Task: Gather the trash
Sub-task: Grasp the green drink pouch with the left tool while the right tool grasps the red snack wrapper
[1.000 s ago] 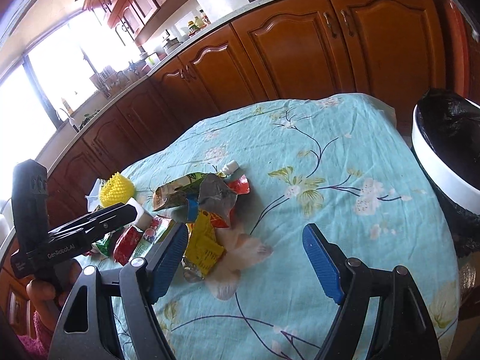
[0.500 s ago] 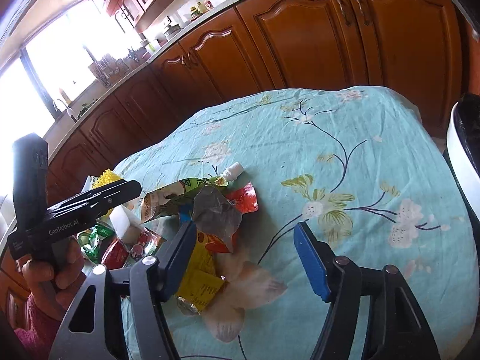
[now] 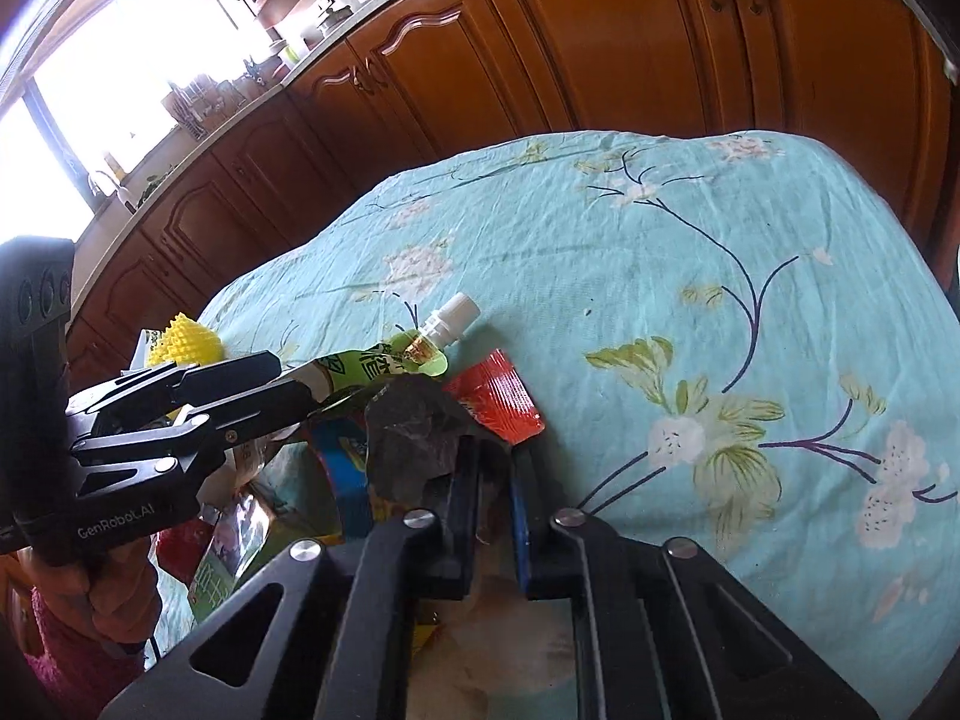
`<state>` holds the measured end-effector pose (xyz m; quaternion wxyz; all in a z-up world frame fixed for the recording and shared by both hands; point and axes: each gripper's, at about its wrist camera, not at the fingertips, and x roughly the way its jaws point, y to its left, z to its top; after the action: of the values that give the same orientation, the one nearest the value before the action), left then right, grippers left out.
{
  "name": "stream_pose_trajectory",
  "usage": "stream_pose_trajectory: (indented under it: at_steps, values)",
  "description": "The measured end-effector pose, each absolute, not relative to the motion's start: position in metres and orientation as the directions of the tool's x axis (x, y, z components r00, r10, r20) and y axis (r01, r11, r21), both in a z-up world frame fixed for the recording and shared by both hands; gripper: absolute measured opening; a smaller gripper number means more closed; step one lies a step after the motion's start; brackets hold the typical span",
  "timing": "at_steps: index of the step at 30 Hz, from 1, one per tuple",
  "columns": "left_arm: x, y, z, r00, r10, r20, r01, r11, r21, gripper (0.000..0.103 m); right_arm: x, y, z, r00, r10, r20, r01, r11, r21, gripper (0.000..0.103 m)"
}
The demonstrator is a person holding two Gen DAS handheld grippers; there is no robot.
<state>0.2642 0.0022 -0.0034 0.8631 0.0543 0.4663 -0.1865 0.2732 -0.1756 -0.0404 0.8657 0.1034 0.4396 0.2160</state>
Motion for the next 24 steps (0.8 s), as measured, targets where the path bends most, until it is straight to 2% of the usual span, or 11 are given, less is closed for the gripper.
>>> stream_pose_trajectory:
  at_steps: [4,24]
  values:
    - [0.256,-0.015,-0.002,0.504,-0.276,-0.818,0.418,0.907,-0.048,0.002,0.267,-0.186,-0.03,0.561,0.454,-0.692,-0.276,0.891,0.361,0.002]
    - [0.219,-0.064,0.04,0.549,-0.405,-0.731,0.427,0.888,-0.172,0.002,0.211,-0.27,0.013,0.689,0.385,-0.614,-0.191,0.914,0.358,0.001]
